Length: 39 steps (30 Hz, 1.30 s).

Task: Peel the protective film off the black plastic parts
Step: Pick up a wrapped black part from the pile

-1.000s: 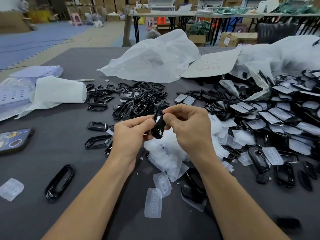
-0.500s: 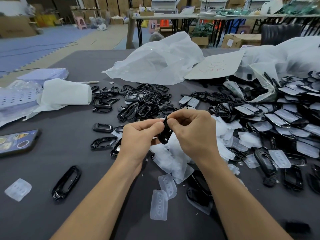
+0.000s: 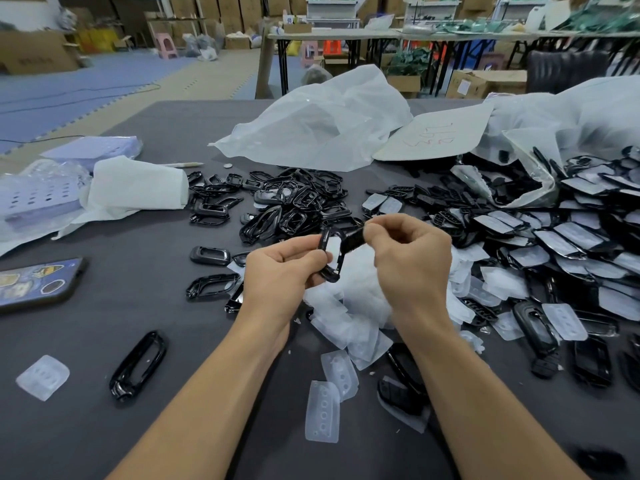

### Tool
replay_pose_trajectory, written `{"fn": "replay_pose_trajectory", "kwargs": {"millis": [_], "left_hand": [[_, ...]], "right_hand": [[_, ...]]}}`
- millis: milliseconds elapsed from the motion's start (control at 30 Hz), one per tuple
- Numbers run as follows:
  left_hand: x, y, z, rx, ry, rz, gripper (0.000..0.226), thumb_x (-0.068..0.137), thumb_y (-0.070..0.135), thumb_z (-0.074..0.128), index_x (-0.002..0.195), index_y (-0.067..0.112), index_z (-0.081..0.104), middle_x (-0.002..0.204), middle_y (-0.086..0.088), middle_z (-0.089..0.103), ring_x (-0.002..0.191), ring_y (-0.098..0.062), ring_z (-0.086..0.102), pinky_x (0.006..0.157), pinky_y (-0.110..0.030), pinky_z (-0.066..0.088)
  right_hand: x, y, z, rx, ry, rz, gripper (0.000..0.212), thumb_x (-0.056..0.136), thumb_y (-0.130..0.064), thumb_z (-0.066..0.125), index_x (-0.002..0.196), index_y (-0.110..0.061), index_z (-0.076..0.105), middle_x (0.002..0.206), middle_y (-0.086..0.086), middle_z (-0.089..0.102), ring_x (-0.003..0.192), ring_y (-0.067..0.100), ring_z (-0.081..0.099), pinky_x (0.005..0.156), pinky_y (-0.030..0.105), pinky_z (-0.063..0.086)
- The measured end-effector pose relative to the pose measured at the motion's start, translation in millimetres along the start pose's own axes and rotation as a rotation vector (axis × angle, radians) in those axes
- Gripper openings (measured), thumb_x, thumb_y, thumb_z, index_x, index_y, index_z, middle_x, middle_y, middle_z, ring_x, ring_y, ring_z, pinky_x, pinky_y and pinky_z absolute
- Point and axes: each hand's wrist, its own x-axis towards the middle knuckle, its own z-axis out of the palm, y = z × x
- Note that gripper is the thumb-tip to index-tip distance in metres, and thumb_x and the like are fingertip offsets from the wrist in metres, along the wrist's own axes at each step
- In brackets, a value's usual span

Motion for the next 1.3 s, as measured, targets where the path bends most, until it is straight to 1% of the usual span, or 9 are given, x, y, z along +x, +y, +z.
{"fn": "replay_pose_trajectory", "kwargs": {"millis": [167,300,467,567,667,867,1033,1100,1300], "left_hand": [[1.7,-3.5,0.5,0.071,0.057,0.08,0.074,0.082,0.0,0.079,0.145,0.028,0.054,0.088,-0.005,0.08,0.074,-0.014,0.077,0.065,-0.024,0.06],[-0.8,-5.1,3.5,0.034,0.025,0.124,0.093,0.081,-0.004,0.075,0.158,0.033,0.037,0.091,-0.007,0.079,0.077,-0.02,0.078,0.067,-0.028,0.061],[-3.6,-4.0,7.5,0.024,-0.089,0.177,0.066,0.079,-0.008,0.071,0.129,0.035,0.07,0.094,-0.024,0.073,0.081,-0.022,0.068,0.075,-0.032,0.063],[-3.8,-4.2,8.3,0.002,-0.102,0.184,0.048,0.084,-0.007,0.072,0.116,0.029,0.077,0.078,-0.006,0.075,0.068,-0.016,0.068,0.068,-0.026,0.058],[-2.6,-3.6,7.7,-0.033,-0.073,0.177,0.038,0.089,-0.004,0.07,0.107,0.027,0.081,0.067,-0.001,0.062,0.066,-0.014,0.062,0.071,-0.03,0.061],[-1.0,-1.1,5.3,-0.077,0.022,0.141,0.031,0.09,-0.005,0.069,0.091,0.023,0.084,0.06,0.002,0.066,0.058,-0.012,0.062,0.065,-0.027,0.061],[-2.3,3.8,3.6,-0.14,0.077,0.114,0.032,0.087,-0.009,0.071,0.083,0.02,0.084,0.066,-0.006,0.073,0.056,-0.015,0.063,0.06,-0.026,0.061],[-2.2,5.4,3.4,-0.155,0.091,0.105,0.033,0.085,-0.011,0.072,0.079,0.02,0.084,0.063,-0.006,0.071,0.05,-0.014,0.059,0.054,-0.025,0.058],[-0.9,4.0,3.3,-0.01,0.12,0.207,0.03,0.084,-0.007,0.077,0.081,0.023,0.082,0.06,-0.011,0.069,0.046,-0.016,0.054,0.051,-0.026,0.052]], "right_hand": [[-1.4,-3.1,-0.7,0.178,-0.078,0.115,0.014,0.085,-0.008,0.068,0.075,-0.017,0.07,0.065,0.01,0.073,0.052,0.022,0.067,0.053,0.03,0.048],[-10.4,-4.1,7.5,0.117,-0.157,0.106,0.004,0.08,-0.007,0.064,0.08,-0.008,0.068,0.063,0.008,0.073,0.054,0.024,0.073,0.048,0.026,0.052],[-17.4,-2.6,12.5,-0.121,-0.087,0.015,0.009,0.079,-0.016,0.07,0.071,-0.02,0.068,0.053,-0.005,0.068,0.047,0.01,0.065,0.047,0.016,0.047],[-17.9,-1.3,13.7,-0.23,-0.032,-0.067,0.014,0.077,-0.02,0.074,0.064,-0.021,0.068,0.057,-0.017,0.067,0.055,0.002,0.063,0.051,0.009,0.042],[-20.1,0.5,16.3,-0.305,-0.054,-0.128,0.019,0.078,-0.022,0.074,0.061,-0.021,0.065,0.056,-0.02,0.064,0.055,0.003,0.061,0.052,0.012,0.043],[-24.1,3.3,19.3,-0.433,-0.086,-0.221,0.02,0.081,-0.033,0.075,0.069,-0.021,0.064,0.056,-0.01,0.063,0.058,0.012,0.06,0.062,0.034,0.052],[-22.8,-0.9,15.1,-0.387,-0.199,-0.258,0.014,0.082,-0.029,0.079,0.094,-0.029,0.071,0.079,-0.016,0.07,0.073,0.006,0.061,0.073,0.024,0.051],[-20.6,0.0,15.5,-0.285,-0.273,-0.184,0.013,0.083,-0.019,0.077,0.09,-0.03,0.074,0.075,-0.018,0.073,0.068,0.003,0.066,0.067,0.018,0.052],[-16.6,5.9,16.9,-0.079,-0.301,-0.072,0.018,0.086,-0.009,0.074,0.08,-0.026,0.075,0.072,-0.011,0.075,0.061,0.006,0.066,0.061,0.025,0.054]]}}
